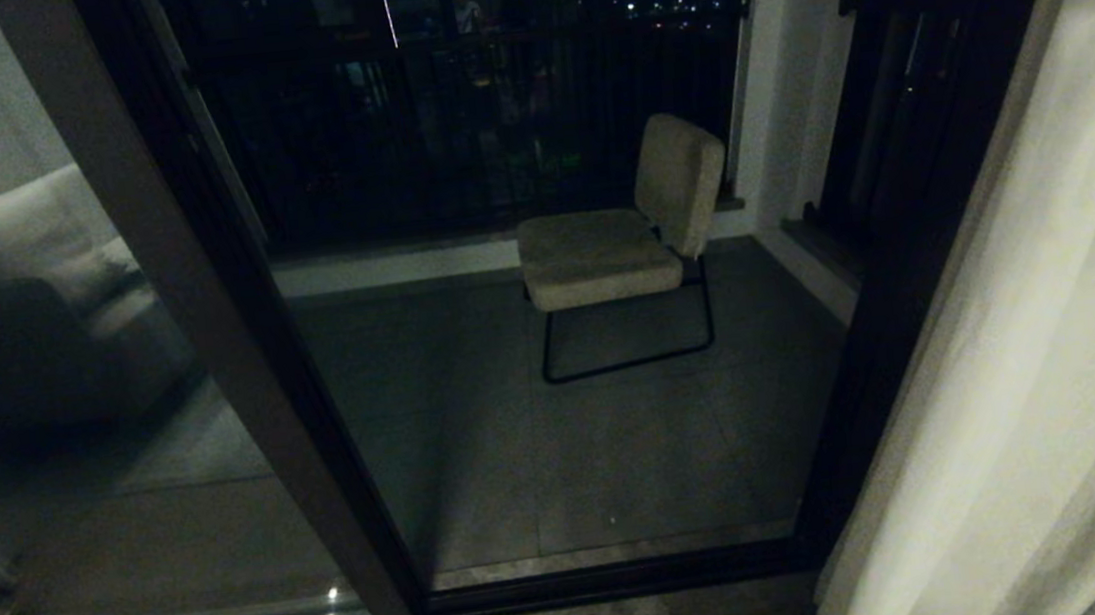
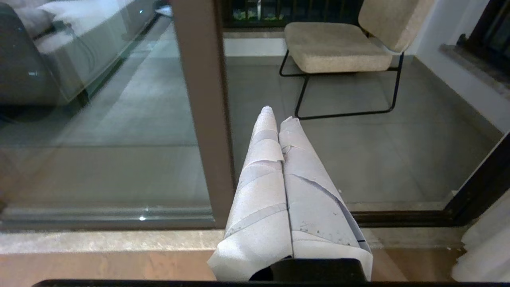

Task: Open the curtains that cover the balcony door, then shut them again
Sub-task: Close the inner curtains on both sides

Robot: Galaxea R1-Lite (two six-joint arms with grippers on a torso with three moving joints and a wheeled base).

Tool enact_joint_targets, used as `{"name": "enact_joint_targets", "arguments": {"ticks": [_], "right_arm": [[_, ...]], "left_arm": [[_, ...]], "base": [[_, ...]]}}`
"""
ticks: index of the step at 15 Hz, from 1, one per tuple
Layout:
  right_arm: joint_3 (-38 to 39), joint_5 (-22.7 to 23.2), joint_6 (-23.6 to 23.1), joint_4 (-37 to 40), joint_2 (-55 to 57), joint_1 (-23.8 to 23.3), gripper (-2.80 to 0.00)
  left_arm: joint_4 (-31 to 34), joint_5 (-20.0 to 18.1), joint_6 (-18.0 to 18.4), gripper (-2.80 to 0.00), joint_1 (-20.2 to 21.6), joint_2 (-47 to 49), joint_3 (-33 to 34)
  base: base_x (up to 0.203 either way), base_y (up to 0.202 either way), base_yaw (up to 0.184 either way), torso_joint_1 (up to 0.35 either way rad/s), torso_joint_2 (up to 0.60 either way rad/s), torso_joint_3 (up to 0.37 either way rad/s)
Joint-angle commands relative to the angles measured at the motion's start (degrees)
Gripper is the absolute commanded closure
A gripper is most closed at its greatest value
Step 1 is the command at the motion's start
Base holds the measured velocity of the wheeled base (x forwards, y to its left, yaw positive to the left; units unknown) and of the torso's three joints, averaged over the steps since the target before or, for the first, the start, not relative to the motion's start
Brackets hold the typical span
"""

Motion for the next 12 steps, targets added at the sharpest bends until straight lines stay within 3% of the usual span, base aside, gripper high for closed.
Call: {"name": "enact_joint_targets", "arguments": {"ticks": [1,12], "right_arm": [[0.06,0.03,0.02,-0.12,-0.06,-0.04,0.00],[-0.09,0.12,0.05,-0.12,0.11,-0.04,0.00]], "left_arm": [[-0.02,0.04,0.00,0.00,0.01,-0.02,0.00],[-0.02,0.04,-0.35,0.00,0.01,-0.02,0.00]], "base": [[0.000,0.197,-0.002,0.002,0.00,0.002],[0.000,0.190,0.000,0.002,0.00,0.004]]}}
